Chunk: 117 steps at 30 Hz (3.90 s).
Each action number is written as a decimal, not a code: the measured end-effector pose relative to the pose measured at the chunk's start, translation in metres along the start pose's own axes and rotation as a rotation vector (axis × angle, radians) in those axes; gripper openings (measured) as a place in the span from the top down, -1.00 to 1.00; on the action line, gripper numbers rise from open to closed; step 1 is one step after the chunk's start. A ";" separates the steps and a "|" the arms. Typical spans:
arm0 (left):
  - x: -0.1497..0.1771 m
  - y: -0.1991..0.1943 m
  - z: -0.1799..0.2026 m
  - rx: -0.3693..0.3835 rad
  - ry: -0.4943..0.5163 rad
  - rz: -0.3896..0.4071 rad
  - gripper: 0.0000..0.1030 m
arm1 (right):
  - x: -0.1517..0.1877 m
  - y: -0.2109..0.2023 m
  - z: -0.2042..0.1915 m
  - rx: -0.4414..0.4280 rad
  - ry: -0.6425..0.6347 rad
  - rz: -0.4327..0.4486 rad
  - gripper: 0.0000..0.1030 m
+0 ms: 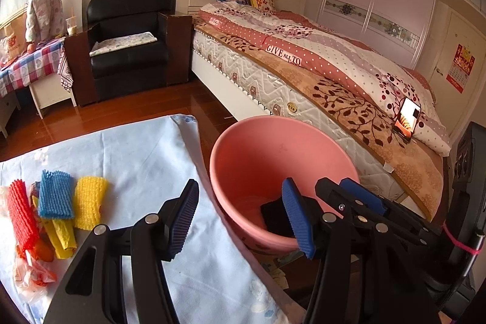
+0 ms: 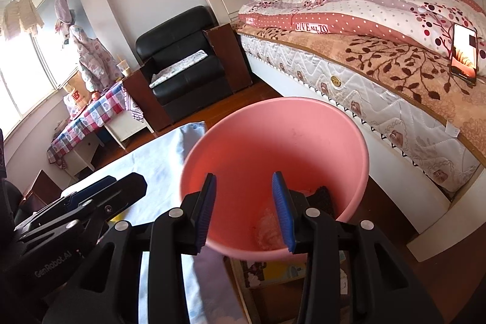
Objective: Collect trash
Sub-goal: 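Move both open tools back over the table, then grasp the crumpled colourful paper with the right tool while the left tool grasps the pink paper wrapper, then carry both papers over the pink bucket and open both tools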
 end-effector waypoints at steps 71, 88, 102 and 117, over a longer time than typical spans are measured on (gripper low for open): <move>0.112 -0.127 -0.261 -0.344 -0.212 -0.085 0.46 | 0.140 0.004 -0.230 -0.352 -0.257 -0.355 0.22; 0.104 -0.143 -0.248 -0.297 -0.189 -0.051 0.88 | 0.148 0.001 -0.226 -0.352 -0.289 -0.352 0.35; 0.057 -0.145 -0.208 -0.250 -0.126 0.041 0.88 | 0.109 -0.016 -0.197 -0.334 -0.240 -0.226 0.98; 0.058 -0.153 -0.215 -0.277 -0.146 0.050 0.87 | 0.115 -0.013 -0.213 -0.388 -0.205 -0.291 0.11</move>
Point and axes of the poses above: each gripper's, at about its wrist camera, not at the fingertips, and y roughly the way its jaws point, z to its right, x to its underside, the point moved 7 cm from there along y, roughly the way its jaws point, and after that the axes turned 12 degrees about z, right-handed, at the moved point
